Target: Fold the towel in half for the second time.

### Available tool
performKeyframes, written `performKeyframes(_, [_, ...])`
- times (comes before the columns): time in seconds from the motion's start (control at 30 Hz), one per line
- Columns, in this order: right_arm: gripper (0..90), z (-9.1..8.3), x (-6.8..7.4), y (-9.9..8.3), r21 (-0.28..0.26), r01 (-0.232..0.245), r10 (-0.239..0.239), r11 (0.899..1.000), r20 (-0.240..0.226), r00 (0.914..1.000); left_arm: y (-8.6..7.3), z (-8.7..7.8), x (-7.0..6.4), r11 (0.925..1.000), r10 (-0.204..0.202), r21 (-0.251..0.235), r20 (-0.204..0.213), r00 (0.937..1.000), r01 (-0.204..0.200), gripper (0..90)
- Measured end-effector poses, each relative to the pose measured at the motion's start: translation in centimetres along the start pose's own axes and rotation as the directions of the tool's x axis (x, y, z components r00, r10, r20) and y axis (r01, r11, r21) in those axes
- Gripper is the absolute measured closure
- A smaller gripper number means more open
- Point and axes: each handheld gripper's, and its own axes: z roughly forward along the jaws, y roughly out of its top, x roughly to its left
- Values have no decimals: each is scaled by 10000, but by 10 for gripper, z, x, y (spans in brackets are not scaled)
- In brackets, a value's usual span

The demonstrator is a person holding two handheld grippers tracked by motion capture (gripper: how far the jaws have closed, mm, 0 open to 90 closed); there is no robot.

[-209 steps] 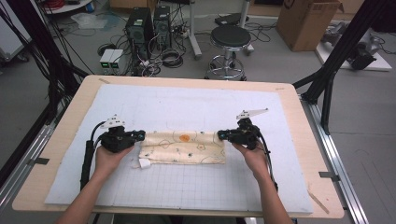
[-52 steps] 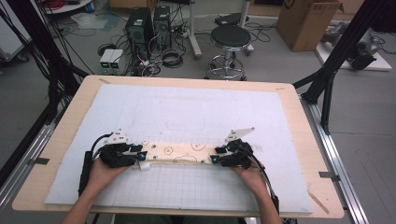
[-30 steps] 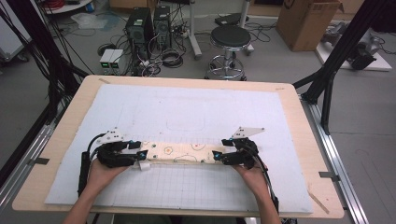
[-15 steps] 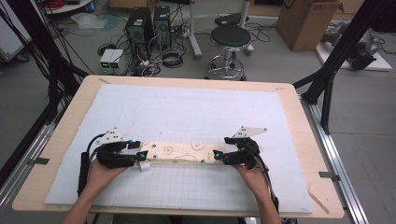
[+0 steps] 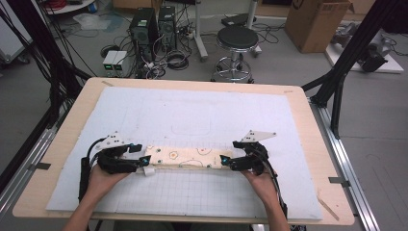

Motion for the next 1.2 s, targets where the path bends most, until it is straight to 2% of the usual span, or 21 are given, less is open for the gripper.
performKeyframes(0.47, [158, -9, 2, -4, -222, -67, 76, 9997, 407, 9991, -6, -13, 0, 9995, -145, -285, -154, 9998, 140, 335])
performKeyframes(0.7, [129, -14, 4, -7, -296, -129, 145, 9995, 532, 9985, -9, -16, -5, 9993, -173, -325, -180, 9997, 167, 329])
performKeyframes(1.2, [123, -33, 7, -20, -407, -174, 206, 9990, 796, 9966, -18, -29, -11, 9986, -263, -474, -409, 9988, 244, 314])
